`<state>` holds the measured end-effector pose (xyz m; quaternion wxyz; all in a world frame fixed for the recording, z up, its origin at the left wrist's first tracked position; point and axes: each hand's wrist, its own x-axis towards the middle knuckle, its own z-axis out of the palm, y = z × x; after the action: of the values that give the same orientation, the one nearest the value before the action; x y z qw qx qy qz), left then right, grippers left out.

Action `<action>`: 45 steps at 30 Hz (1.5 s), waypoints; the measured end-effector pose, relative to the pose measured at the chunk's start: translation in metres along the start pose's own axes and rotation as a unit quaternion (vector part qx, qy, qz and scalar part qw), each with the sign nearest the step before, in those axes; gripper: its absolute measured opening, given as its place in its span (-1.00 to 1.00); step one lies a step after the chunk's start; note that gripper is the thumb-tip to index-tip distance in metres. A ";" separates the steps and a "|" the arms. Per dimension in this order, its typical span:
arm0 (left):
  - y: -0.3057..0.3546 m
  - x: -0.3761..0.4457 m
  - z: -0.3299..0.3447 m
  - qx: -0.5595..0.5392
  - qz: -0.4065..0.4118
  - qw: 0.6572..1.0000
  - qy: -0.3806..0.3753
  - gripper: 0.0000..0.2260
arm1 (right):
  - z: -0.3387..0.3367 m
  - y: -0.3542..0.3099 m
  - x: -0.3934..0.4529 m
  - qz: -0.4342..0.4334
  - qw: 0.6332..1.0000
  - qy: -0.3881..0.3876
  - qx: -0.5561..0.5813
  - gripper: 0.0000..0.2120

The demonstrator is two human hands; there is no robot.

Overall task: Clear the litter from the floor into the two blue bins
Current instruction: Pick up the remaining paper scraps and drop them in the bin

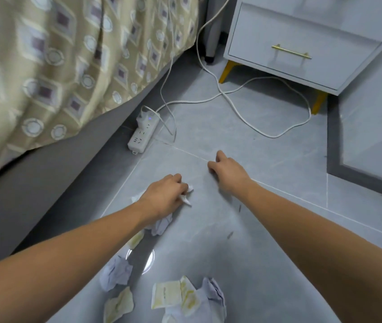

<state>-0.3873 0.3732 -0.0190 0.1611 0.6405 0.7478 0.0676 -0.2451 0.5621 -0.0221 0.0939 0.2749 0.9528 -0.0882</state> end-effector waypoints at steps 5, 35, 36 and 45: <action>0.002 0.007 -0.013 -0.005 0.010 1.000 0.018 -0.88 | 0.003 0.009 -0.039 0.008 1.000 0.025 0.013 -0.76; 0.680 -0.023 -0.001 -0.110 0.538 0.833 -0.066 -0.82 | -0.102 0.175 -0.713 0.470 0.858 0.196 0.062 -0.71; 0.691 -0.032 0.007 -0.109 0.547 0.826 -0.082 -0.80 | -0.096 0.173 -0.724 0.484 0.851 0.191 0.069 -0.71; 0.710 -0.073 0.042 -0.036 0.605 0.789 -0.105 -0.52 | -0.085 0.156 -0.781 0.550 0.817 -0.017 0.174 -0.67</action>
<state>0.3005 0.4181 0.1707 0.1877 0.9587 0.1831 0.1106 0.4769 0.3144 0.2195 0.0937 0.7634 0.6100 -0.1906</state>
